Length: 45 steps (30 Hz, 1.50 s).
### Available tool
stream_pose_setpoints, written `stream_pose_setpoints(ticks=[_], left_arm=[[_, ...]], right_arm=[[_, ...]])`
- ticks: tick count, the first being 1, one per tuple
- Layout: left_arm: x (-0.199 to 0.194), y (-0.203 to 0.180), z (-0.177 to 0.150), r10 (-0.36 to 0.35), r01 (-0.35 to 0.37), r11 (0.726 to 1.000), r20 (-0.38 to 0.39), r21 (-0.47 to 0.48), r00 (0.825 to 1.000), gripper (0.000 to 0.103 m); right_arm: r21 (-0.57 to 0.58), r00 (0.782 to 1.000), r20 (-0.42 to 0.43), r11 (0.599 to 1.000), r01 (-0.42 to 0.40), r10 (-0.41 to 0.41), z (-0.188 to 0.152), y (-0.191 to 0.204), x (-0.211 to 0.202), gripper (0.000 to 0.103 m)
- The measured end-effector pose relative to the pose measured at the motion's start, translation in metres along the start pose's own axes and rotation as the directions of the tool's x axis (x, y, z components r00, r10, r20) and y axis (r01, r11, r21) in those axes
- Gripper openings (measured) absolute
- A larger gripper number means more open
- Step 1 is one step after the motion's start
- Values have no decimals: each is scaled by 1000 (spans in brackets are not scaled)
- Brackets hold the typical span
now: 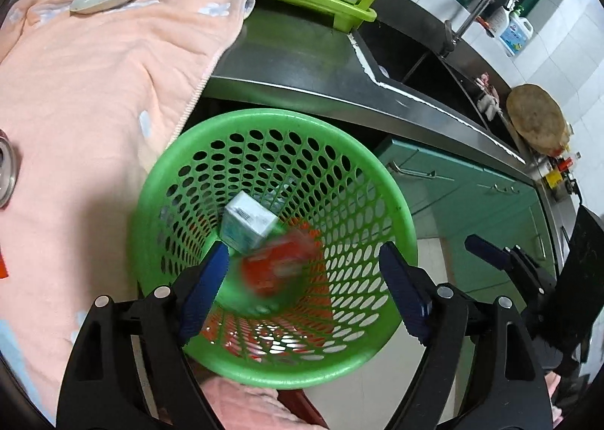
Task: Collect trash
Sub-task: 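Drop the red-white cup into the green basket with the left gripper, then grasp the white paper cup with the left gripper and lift it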
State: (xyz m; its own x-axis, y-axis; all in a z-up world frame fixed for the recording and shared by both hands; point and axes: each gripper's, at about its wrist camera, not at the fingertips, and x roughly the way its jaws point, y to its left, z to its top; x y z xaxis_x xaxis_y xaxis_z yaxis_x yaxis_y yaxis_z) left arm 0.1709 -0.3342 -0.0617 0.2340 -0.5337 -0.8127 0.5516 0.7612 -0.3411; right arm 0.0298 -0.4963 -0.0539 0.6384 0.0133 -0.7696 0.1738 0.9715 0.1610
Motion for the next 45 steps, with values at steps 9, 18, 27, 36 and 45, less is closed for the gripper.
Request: stream_pose_setpoints(ticks=[9, 18, 27, 36, 45], left_arm=[[-52, 22, -19, 42, -41, 999, 77, -14, 996, 81], [-121, 64, -53, 122, -107, 990, 175, -90, 977, 81], [-196, 123, -92, 251, -193, 955, 261, -227, 932, 81], [-208, 179, -105, 303, -210, 903, 210, -375, 929, 81], [-172, 206, -93, 317, -254, 868, 84, -427, 945, 81]], right_arm=[[-52, 999, 10, 998, -37, 37, 4, 30, -4, 86], [-140, 993, 0, 983, -119, 120, 10, 86, -2, 86], [-249, 973, -29, 941, -230, 231, 18, 165, 8, 86], [-324, 957, -43, 902, -286, 288, 33, 223, 22, 86], [-339, 957, -62, 896, -288, 284, 37, 228, 33, 86]])
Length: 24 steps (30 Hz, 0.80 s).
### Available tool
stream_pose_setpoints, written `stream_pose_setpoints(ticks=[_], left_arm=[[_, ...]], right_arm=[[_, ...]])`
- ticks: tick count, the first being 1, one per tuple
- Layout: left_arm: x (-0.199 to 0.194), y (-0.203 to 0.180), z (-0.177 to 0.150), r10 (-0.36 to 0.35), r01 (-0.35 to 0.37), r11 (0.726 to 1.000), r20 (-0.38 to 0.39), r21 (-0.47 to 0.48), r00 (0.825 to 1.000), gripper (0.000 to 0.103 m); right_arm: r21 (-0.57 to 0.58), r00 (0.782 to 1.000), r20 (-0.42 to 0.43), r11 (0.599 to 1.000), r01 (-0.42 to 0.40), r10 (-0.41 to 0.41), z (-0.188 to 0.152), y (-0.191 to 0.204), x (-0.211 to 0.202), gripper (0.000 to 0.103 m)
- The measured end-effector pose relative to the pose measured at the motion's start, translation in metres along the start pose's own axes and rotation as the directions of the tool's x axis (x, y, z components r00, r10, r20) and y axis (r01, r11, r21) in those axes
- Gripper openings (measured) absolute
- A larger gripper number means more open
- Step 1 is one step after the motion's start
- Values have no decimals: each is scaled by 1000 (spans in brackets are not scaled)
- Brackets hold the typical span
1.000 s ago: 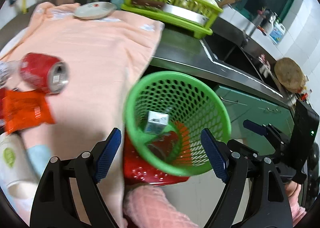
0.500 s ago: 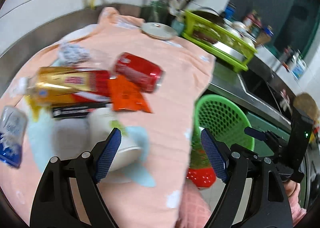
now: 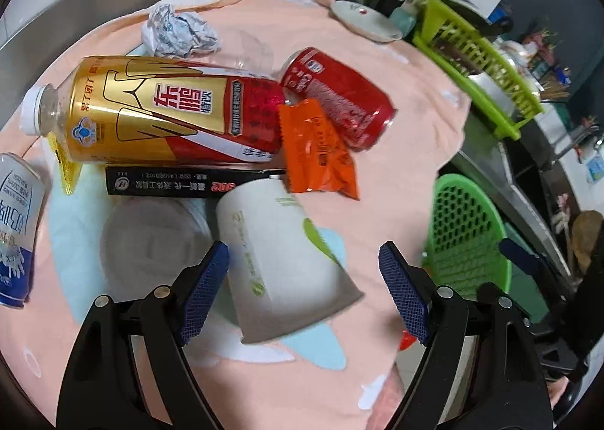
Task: Collect trash
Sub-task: 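Grasp the white paper cup with the left gripper and lift it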
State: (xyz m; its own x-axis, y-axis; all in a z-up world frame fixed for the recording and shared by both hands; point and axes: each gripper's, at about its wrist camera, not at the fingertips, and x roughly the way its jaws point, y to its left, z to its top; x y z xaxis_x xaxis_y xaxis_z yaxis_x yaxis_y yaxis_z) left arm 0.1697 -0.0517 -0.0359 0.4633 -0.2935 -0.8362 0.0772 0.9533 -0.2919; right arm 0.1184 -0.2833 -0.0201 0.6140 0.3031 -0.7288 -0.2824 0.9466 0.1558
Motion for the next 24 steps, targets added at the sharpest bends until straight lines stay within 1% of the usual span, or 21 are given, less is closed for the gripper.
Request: stream_pose_setpoints(ticks=[3, 6, 8, 14, 17, 24], left_arm=[[8, 5, 2, 19, -20, 1000, -29, -14, 999, 81], [13, 9, 0, 27, -27, 1000, -40, -13, 999, 80], [14, 12, -2, 5, -6, 1000, -40, -19, 999, 71], [-2, 14, -9, -2, 2, 1000, 7, 7, 1000, 64], [-13, 19, -14, -7, 7, 1000, 31, 9, 1000, 63], [-38, 34, -28, -11, 11, 1000, 75, -1, 997, 63]], right_arm=[[-4, 1000, -10, 1000, -2, 2, 3, -1, 6, 86], [-18, 1000, -12, 1000, -12, 12, 7, 1, 11, 86], [-37, 1000, -14, 999, -22, 22, 11, 4, 15, 86], [-110, 998, -22, 992, -58, 56, 22, 16, 25, 86], [-166, 997, -24, 983, -74, 71, 27, 27, 33, 86], [-303, 994, -20, 947, -108, 107, 35, 62, 58, 86]])
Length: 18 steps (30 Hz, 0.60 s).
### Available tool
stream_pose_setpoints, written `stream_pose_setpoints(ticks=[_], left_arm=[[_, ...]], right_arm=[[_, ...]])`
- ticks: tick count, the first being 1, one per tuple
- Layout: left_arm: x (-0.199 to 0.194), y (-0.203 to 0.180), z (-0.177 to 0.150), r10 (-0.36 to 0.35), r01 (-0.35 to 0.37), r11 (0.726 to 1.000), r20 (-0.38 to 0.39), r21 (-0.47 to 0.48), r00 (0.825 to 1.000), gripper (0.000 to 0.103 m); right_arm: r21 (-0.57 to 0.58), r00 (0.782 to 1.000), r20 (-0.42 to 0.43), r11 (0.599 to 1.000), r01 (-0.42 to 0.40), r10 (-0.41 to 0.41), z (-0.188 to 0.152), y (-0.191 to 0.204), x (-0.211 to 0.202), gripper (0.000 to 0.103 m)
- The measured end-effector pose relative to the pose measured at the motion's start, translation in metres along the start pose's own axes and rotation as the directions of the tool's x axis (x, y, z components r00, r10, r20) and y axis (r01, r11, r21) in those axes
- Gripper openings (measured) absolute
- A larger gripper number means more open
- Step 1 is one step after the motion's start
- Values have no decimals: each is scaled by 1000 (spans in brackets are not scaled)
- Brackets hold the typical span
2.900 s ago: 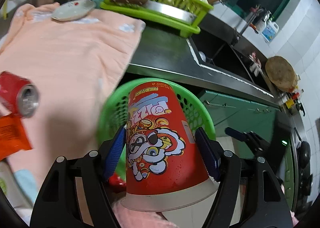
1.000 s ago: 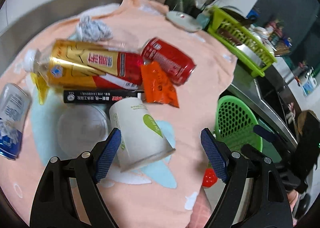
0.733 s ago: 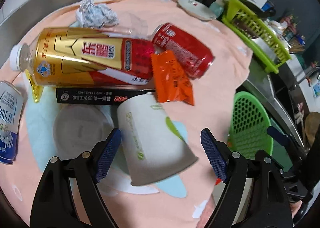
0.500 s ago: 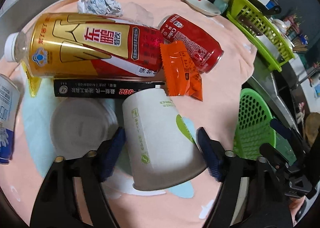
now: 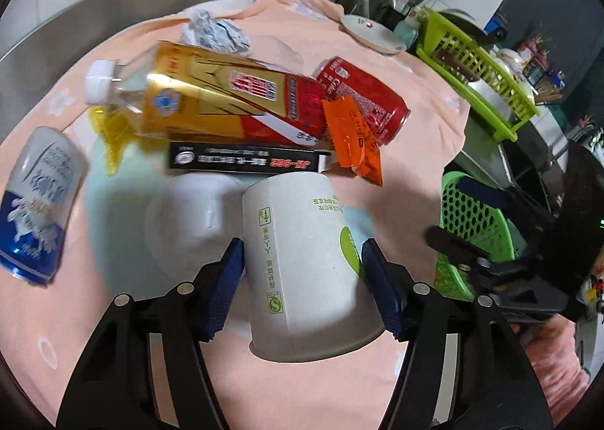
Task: Collect trash
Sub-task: 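Grasp the white paper cup with the left gripper and lift it, then grasp the orange wrapper with the right gripper and drop it into the basket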
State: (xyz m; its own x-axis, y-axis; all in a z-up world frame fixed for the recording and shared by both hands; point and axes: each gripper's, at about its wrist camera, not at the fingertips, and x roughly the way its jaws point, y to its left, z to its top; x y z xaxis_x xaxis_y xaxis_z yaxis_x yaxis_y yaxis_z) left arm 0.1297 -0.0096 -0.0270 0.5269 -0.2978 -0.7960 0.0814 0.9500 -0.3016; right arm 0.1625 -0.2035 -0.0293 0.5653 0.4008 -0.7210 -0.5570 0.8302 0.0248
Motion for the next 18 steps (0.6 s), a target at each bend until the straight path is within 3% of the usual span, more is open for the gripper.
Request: stream_pose_setpoints(ticks=[13, 18], left_arm=[[-41, 28, -11, 1, 1, 1000, 66, -27, 998, 63], [-44, 33, -14, 0, 3, 999, 71, -35, 998, 63]], right_arm=[[-168, 995, 4, 980, 104, -105, 30, 22, 65, 72], [-175, 993, -5, 978, 116, -119, 34, 20, 76, 55]])
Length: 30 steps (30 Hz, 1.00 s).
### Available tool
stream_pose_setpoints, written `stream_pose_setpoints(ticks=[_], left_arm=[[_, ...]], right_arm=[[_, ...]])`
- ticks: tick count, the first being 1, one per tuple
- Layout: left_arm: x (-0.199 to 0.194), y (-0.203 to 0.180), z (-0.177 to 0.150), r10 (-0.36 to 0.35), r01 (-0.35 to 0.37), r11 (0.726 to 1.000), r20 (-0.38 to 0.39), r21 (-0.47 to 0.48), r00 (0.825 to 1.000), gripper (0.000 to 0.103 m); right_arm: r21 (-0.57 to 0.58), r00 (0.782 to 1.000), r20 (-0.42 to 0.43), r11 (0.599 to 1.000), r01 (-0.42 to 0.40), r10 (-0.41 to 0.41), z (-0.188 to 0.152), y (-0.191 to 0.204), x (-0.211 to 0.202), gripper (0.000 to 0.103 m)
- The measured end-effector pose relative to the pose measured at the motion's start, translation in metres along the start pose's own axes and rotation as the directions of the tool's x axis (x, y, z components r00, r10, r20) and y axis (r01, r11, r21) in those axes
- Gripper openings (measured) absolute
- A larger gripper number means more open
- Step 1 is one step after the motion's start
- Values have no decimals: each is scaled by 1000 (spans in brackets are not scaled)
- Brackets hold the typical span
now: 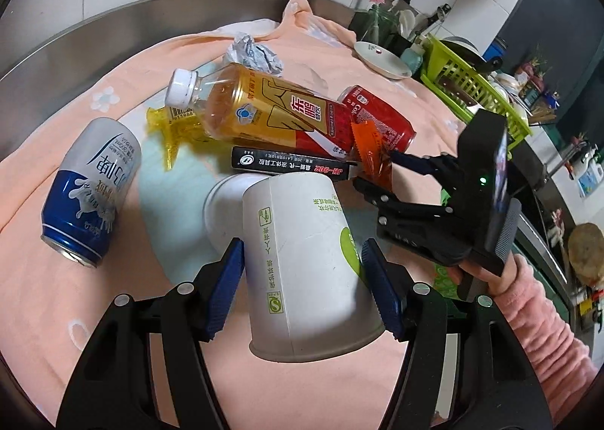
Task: Collect trash
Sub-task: 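Grasp the orange wrapper with the right gripper and drop it into the basket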
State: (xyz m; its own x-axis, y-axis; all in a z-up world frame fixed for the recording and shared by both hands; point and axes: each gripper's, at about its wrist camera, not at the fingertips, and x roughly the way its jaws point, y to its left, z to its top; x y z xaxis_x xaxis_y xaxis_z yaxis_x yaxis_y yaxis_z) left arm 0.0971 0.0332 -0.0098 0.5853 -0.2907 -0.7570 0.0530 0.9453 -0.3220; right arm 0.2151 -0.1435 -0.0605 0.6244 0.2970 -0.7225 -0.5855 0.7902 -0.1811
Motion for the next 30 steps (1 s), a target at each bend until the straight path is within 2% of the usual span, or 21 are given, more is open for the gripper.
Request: stream_pose_setpoints(ticks=[6, 12, 18, 25, 30], left_arm=[[-1, -2, -1, -3, 3, 1000, 4, 4, 1000, 63], [-1, -10, -1, -13, 13, 1000, 5, 16, 1000, 63], [-4, -26, 0, -30, 30, 998, 8, 50, 1000, 63], [4, -55, 1, -78, 78, 993, -2, 93, 997, 63], [17, -86, 0, -127, 131, 982, -33, 140, 991, 63]], right_arm=[[83, 999, 38, 996, -41, 38, -6, -14, -15, 45], [177, 994, 61, 979, -105, 95, -12, -26, -32, 42], [261, 990, 87, 957, -127, 107, -29, -35, -56, 42], [330, 990, 123, 937, -111, 74, -60, -54, -100, 42], [392, 995, 95, 919, -30, -8, -99, -77, -130, 42]])
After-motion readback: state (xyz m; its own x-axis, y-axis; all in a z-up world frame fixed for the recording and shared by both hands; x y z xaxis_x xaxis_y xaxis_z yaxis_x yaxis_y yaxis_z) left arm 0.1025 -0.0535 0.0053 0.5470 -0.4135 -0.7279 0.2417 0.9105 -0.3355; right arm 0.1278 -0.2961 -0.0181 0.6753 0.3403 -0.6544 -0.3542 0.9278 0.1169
